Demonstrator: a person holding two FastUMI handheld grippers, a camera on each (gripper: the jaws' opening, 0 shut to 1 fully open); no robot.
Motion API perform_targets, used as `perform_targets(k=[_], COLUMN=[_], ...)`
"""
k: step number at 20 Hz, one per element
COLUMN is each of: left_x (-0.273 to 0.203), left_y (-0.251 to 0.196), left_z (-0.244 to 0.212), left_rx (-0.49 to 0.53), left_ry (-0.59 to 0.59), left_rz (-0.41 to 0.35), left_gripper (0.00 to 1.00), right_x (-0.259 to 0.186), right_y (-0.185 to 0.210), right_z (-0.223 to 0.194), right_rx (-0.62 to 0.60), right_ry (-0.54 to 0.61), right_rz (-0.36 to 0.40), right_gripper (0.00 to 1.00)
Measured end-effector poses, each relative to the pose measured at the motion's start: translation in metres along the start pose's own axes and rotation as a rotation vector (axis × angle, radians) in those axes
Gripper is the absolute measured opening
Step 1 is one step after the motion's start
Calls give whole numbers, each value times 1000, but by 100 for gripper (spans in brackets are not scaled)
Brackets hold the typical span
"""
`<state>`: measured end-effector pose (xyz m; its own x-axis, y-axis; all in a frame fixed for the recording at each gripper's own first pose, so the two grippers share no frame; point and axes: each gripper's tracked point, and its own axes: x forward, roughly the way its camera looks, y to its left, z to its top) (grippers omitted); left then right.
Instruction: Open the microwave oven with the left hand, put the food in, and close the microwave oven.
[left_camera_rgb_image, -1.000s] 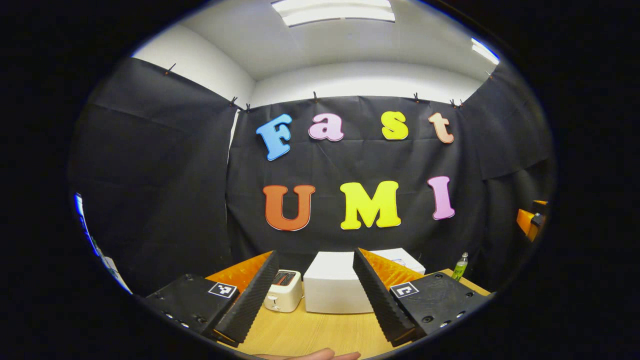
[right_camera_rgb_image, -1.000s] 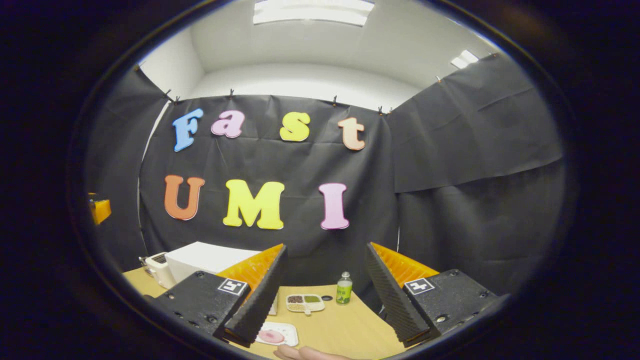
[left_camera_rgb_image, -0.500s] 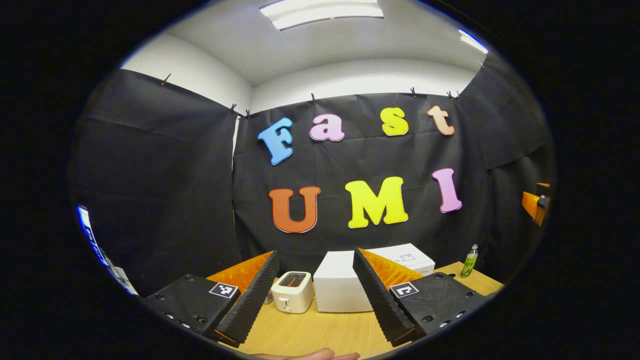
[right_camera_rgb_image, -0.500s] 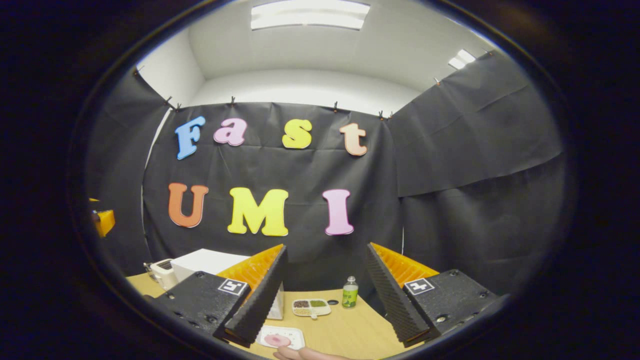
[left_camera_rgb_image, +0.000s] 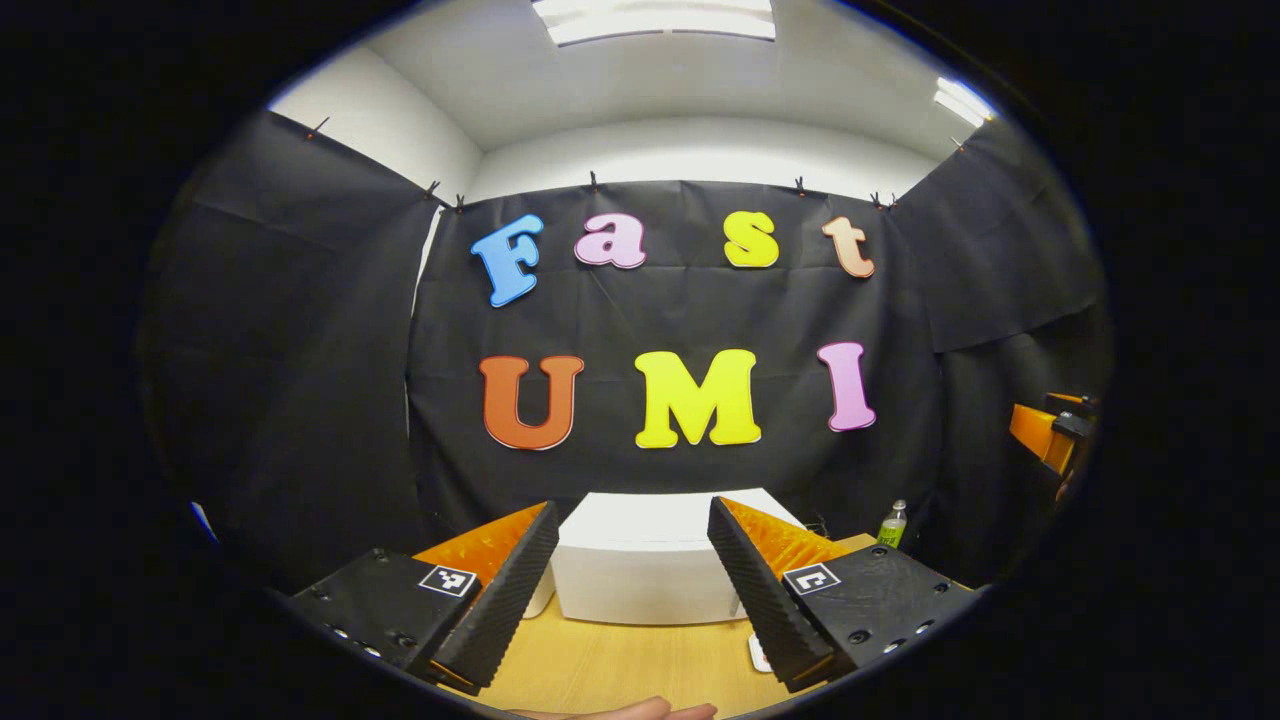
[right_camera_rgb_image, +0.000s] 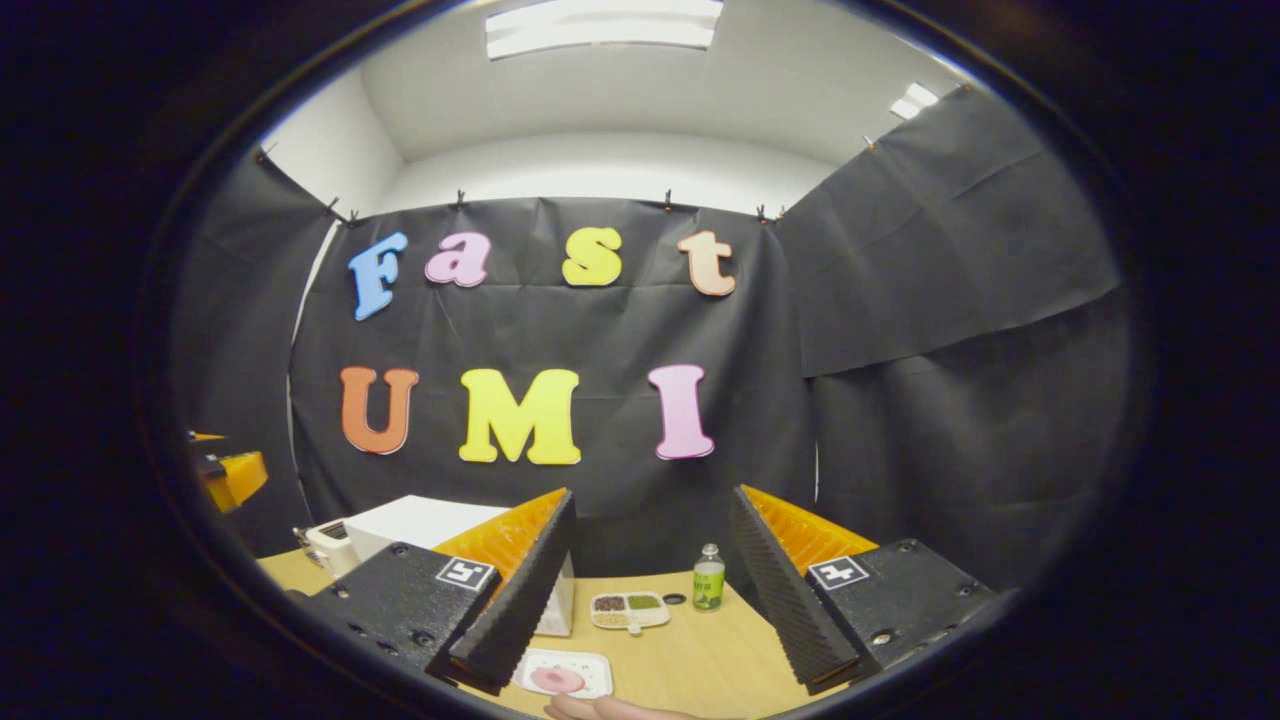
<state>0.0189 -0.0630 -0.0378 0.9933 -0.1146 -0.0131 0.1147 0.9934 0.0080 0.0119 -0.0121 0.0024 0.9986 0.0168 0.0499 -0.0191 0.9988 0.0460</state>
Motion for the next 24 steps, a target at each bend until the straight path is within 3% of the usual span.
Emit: perform_targets(k=[9, 15, 19, 24], left_x=[64, 109, 133, 160], left_y=[-56, -97, -115, -130], left_z=[-104, -173, -199, -237], left_rx=[66, 40, 17, -9], left_ry=[137, 214, 203, 234], left_rz=[-78, -187, -241, -243], left_gripper=[96, 95, 96, 95], right_x=[8, 4, -2, -3], right_y=[-19, -27, -26, -27], right_z=[-13, -13, -14, -10], right_rx=[1, 0, 4, -11], right_ry=[18, 0, 4, 9], right_rz=[-4, -6, 17, 23], right_gripper=[99, 99, 99, 99])
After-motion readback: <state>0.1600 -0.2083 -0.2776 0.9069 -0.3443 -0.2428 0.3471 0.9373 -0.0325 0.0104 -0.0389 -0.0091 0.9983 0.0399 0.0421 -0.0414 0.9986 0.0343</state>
